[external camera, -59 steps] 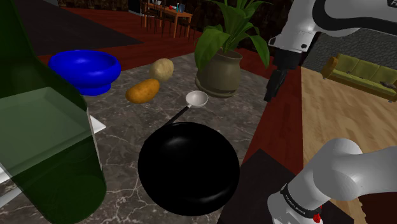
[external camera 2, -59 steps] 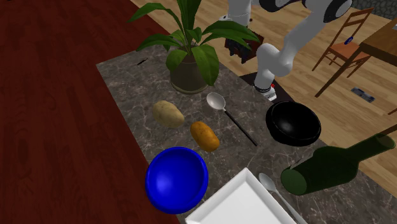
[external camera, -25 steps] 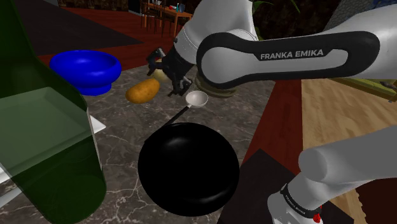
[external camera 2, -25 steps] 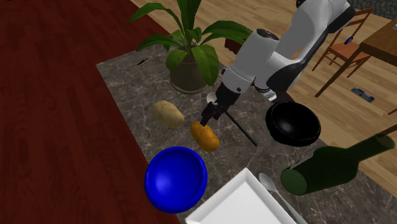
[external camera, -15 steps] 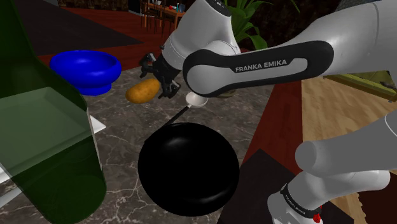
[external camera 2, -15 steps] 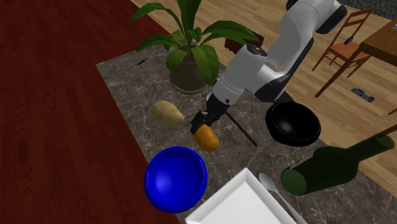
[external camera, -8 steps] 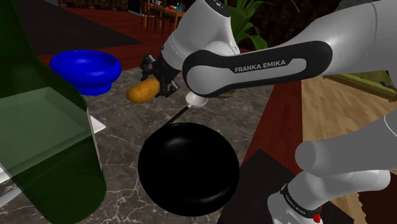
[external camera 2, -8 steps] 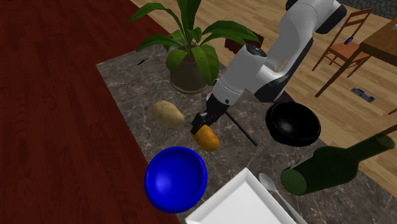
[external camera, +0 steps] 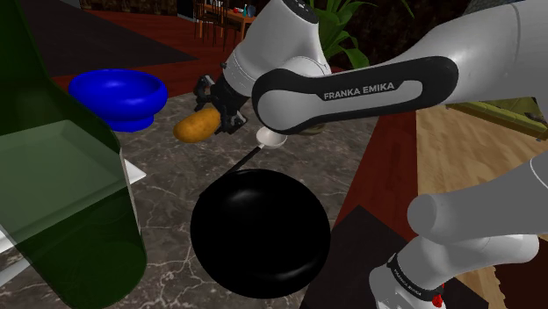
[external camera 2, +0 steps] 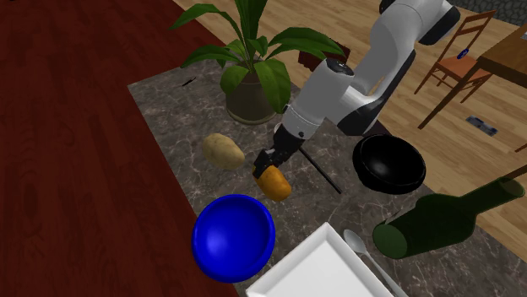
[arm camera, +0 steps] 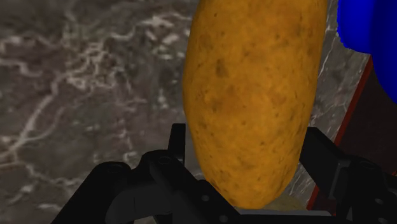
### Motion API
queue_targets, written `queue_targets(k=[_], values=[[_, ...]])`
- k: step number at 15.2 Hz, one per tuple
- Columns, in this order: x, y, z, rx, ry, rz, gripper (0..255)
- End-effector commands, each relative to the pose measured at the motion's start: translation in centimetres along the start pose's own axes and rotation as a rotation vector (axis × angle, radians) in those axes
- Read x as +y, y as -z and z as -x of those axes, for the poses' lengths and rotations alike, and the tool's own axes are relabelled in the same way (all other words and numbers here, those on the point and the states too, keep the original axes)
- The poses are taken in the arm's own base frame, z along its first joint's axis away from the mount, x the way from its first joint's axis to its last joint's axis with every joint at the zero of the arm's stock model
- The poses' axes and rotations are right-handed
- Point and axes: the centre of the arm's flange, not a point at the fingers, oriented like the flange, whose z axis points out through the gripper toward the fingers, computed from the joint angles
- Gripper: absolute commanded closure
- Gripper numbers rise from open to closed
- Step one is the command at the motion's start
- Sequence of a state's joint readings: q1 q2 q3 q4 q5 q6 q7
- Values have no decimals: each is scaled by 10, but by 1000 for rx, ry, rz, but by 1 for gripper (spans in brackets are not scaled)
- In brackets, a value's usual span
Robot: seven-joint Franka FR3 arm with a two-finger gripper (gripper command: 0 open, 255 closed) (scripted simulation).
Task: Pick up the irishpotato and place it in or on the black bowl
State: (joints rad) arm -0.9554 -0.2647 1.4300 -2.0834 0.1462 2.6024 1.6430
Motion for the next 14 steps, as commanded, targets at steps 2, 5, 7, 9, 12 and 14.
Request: queue_targets(k=[2,5,7,9,12,14], values=[[-2,4,0,-1,1,1,255],[-11,18,-1,-1,1,1,255],[-17,26,-2,-1,1,1,255],[-23,35,-3,-1,1,1,255],[-31,49,-4,-1,1,1,255],[-37,57,-5,-1,1,1,255]])
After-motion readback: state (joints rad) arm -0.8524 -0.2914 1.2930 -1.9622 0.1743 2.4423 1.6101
